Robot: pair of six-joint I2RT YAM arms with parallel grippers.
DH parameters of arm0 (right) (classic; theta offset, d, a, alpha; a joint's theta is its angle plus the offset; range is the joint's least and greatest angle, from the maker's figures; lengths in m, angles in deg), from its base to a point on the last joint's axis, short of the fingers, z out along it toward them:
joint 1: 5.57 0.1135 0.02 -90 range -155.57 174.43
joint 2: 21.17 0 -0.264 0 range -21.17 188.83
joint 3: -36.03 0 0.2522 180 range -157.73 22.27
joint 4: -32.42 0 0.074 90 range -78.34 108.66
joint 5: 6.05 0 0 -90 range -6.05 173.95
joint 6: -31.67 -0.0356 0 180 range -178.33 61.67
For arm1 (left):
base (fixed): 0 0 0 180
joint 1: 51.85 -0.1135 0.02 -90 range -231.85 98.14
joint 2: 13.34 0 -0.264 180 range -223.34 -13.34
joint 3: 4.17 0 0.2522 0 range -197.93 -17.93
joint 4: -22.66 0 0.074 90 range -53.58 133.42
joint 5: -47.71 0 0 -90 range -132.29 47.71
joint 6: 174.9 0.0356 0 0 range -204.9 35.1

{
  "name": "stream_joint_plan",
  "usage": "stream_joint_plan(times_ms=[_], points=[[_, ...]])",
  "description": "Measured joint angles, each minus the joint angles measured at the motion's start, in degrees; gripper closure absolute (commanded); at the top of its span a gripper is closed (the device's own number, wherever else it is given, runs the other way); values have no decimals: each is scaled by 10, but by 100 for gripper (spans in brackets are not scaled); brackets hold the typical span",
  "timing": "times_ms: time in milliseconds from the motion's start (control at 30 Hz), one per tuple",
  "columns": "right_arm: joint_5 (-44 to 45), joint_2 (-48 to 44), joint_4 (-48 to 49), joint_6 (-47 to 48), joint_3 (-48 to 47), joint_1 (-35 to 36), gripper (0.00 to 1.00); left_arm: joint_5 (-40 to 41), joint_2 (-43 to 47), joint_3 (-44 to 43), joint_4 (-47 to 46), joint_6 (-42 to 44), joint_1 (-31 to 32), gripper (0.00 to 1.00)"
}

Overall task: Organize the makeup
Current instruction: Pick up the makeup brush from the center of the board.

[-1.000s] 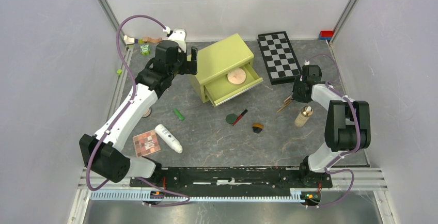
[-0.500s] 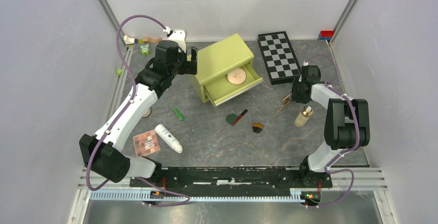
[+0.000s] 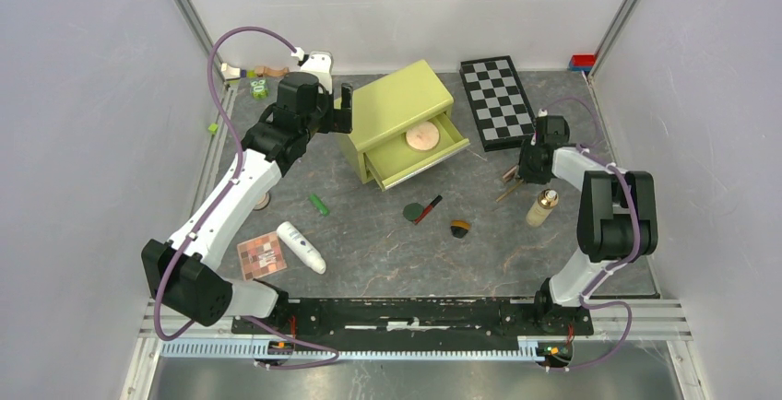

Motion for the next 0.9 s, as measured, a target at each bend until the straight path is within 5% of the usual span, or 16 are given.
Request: stream_joint_plan(times_ms=[267,633,900], points=[[21,8,-8,7,-9,4,85,0,0,0,0,0,0,0],[16,-6,13,-14,-9,5,96,0,0,0,0,0,0,0],[51,-112,46,-46,5,7,98,0,0,0,0,0,0,0]])
